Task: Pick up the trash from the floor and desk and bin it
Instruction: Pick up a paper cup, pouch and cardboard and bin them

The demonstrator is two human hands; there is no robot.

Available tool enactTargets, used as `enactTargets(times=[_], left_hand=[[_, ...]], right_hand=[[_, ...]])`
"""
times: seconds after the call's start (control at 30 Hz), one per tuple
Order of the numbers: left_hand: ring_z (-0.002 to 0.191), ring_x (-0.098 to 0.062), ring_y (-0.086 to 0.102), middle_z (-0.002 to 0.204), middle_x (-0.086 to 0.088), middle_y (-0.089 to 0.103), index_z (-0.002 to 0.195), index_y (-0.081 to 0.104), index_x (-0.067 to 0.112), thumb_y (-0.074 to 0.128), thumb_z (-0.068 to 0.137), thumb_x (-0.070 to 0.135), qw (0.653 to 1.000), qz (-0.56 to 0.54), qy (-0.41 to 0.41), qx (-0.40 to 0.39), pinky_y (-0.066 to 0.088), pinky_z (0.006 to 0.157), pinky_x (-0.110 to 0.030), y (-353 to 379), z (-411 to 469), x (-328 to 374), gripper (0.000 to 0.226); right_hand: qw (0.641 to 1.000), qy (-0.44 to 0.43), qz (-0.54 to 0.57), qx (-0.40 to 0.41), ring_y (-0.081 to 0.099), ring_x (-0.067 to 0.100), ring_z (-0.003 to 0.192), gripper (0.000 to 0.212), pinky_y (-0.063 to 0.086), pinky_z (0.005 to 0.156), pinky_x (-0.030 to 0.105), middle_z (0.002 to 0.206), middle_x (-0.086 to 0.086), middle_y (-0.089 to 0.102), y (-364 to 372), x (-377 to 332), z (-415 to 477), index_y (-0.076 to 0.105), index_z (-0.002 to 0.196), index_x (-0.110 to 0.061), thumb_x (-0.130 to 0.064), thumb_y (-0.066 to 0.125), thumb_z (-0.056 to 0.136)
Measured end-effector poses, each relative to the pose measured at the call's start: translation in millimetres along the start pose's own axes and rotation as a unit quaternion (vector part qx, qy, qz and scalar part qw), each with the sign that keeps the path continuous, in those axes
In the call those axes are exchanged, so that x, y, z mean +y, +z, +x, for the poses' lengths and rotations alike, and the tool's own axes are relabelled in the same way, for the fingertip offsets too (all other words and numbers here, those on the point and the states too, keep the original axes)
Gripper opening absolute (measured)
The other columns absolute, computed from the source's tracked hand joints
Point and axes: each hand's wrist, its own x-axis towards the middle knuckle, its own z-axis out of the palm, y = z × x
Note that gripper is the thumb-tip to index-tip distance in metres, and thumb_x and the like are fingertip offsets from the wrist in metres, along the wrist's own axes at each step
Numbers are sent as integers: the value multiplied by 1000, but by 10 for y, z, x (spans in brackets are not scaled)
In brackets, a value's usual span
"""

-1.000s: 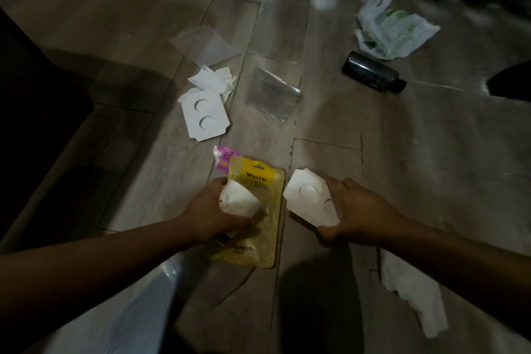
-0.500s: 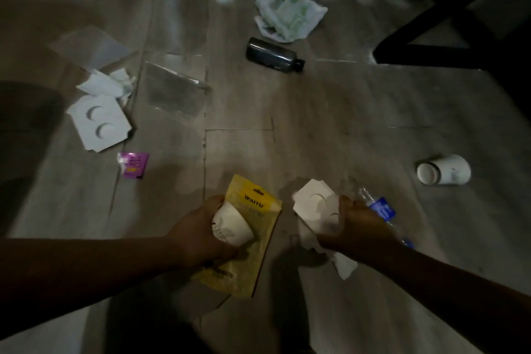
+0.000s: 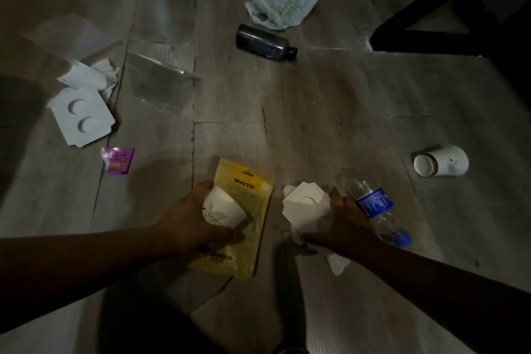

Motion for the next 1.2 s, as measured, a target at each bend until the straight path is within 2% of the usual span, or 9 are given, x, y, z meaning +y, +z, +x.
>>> enactTargets(times=[0.17,0.33,0.43,0.67,0.77,0.97,1.07,1.13,1.2], left_hand=[[90,-22,64,110,1,58,139,32,27,86,62,21,1000,4,-6,2,59,59,-36,-25,-4,-9,94],[93,-22,63,115,-1,56,141,30,25,85,66,18,1000,10,-2,18,60,63,-40,-114,15,-74,93],[89,-24,65,111,-1,58,138,32,26,85,65,17,999,-2,-6,31,60,60,-40,-186,24,-135,91],[95,-28,64,117,-5,57,139,30,26,84,66,14,999,-22,-4,44,59,67,-48,-368,22,-280,92],[95,-25,64,115,-4,58,137,33,26,83,66,14,999,-24,-3,44,60,66,-42,-440,-3,-325,88],[84,-21,66,105,0,62,131,39,28,85,65,18,998,-27,-10,60,58,55,-30,-561,-50,-392,82],[80,-19,67,98,2,64,115,46,36,86,62,16,996,-48,-10,76,57,51,-29,-623,-56,-389,69],[78,-16,67,95,3,64,105,47,40,86,61,15,994,-57,-2,91,55,49,-26,-686,-40,-374,65],[79,-15,66,95,3,63,114,46,35,86,61,14,993,-62,6,104,55,48,-25,-770,-4,-353,69]], right_hand=[[998,-41,-14,41,36,21,129,135,32,105,38,143,5,34,146,-53,6,2,151,-20,-62,81,51],[996,-84,7,2,23,26,138,136,32,106,44,154,2,14,283,-198,32,-7,150,-33,-71,76,48],[994,-102,23,-10,24,24,134,127,39,100,40,152,-2,11,370,-262,69,-1,148,-38,-63,80,54],[994,-93,46,26,43,18,117,112,50,87,32,135,-2,28,460,-357,141,19,143,-37,-63,78,51],[995,-85,52,32,45,18,113,108,46,82,27,133,-1,31,453,-402,149,23,141,-38,-60,80,53],[994,-80,63,42,49,22,115,105,49,90,35,134,3,39,312,-588,164,28,143,-28,-46,85,57],[991,-83,94,46,45,18,120,100,44,95,31,137,0,40,214,-772,222,29,144,-27,-34,85,61],[984,-87,151,37,43,15,122,96,45,99,36,135,-5,43,133,-916,284,33,139,-32,-30,85,58],[976,-92,192,30,45,14,123,95,47,99,43,133,-8,46,67,-1045,360,35,138,-34,-31,84,56]])
